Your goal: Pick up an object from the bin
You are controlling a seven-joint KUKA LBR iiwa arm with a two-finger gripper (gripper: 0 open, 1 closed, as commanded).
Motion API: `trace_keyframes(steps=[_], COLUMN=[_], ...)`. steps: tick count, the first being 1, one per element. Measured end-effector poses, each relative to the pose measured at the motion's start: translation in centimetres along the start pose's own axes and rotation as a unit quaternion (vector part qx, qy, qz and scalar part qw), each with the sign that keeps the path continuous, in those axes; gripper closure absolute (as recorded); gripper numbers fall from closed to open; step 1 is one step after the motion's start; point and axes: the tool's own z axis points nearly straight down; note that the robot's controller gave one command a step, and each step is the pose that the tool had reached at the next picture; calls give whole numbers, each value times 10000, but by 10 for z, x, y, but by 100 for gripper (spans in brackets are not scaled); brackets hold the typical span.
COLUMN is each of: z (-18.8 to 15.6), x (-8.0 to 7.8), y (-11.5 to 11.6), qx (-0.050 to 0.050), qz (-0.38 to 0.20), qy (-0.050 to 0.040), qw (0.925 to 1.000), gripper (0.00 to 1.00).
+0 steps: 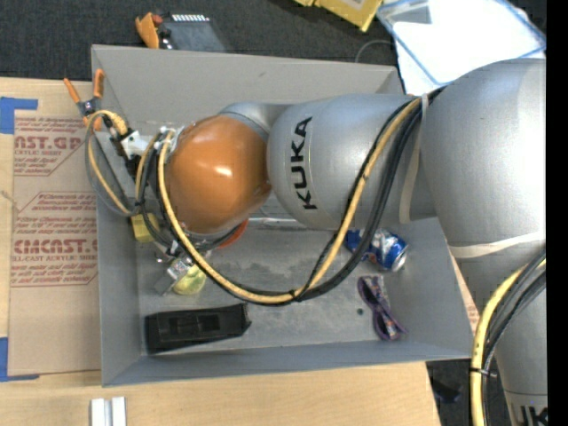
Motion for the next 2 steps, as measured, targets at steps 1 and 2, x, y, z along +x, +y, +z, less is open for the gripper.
trace_keyframes(steps=[1, 2], z=[-61, -99], x=[-8, -4], y=[5, -6], qx=[-79, -65], qz=[488, 575], qy=[-13, -22], qw=[9988, 9983], gripper=[100, 100])
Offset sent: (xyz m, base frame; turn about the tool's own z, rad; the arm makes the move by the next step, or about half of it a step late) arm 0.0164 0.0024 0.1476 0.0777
